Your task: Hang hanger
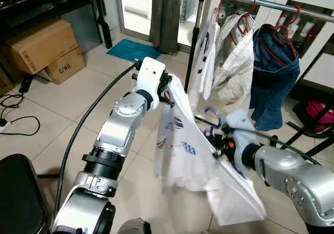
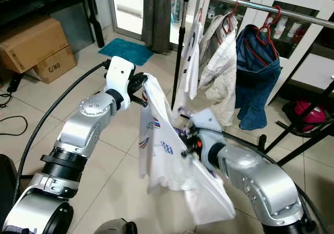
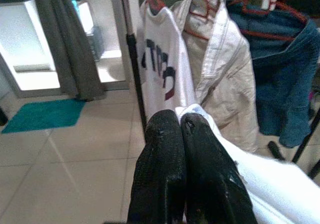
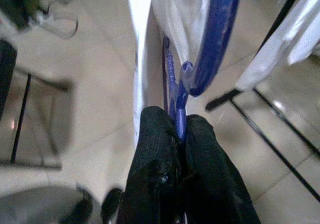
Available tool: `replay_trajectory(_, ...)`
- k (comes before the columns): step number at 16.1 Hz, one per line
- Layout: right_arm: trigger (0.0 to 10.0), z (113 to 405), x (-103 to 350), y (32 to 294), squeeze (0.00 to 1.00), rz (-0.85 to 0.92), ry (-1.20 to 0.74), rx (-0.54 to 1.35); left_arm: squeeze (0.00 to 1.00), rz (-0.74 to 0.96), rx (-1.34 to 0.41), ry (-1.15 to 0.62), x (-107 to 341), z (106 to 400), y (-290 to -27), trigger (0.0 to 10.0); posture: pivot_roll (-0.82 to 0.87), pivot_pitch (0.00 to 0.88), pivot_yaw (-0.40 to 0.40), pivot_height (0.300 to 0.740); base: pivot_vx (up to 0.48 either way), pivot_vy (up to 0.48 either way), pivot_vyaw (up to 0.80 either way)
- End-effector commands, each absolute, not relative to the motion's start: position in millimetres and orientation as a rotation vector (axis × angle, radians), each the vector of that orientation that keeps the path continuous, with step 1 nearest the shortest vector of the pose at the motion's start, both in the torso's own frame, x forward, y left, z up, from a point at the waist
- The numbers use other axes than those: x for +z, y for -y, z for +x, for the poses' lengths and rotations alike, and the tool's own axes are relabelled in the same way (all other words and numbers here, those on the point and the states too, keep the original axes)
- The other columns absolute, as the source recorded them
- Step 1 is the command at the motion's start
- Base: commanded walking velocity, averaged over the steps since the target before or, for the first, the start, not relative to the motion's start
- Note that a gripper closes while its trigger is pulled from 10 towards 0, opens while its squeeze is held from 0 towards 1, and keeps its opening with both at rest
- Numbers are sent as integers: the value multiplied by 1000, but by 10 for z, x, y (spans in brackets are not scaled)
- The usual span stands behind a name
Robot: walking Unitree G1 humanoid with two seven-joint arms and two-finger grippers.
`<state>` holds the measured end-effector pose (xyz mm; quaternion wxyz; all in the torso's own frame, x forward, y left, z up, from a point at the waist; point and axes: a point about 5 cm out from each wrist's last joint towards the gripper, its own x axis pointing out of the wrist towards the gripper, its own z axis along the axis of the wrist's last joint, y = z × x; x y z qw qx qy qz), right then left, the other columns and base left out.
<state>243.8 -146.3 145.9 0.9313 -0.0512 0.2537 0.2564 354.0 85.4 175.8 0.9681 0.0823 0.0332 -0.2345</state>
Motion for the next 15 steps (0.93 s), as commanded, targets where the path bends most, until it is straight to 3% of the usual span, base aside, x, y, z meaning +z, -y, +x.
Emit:
replay_trajectory(1, 10000, 2479, 1598, 1522, 0, -32, -442, 489, 0, 200, -442, -50, 1759, 3534, -900, 0, -53, 20, -17, 740, 0, 0, 0)
replay_trajectory(7, 10000, 2360, 1619, 1523, 0, 77, -446, 534, 0, 248, -307, -62, 1700, 3593, -1111, 0, -59, 21, -11, 740, 0, 0, 0)
replay_trajectory(9, 10000, 2377, 1699, 1526, 0, 190, -389, 515, 0, 245, -268, -55, 1717, 3625, -1178, 0, -64, 19, -8, 740, 0, 0, 0)
replay_trajectory(13, 10000, 2549, 1754, 1618, 0, 341, -300, 310, 0, 220, -325, -62, 1686, 3566, -1057, 0, -54, 16, -11, 740, 0, 0, 0)
replay_trajectory(15, 10000, 2515, 1743, 1491, 0, 286, -327, 405, 0, 193, -350, -73, 1656, 3540, -1001, 0, -51, 15, -13, 740, 0, 0, 0)
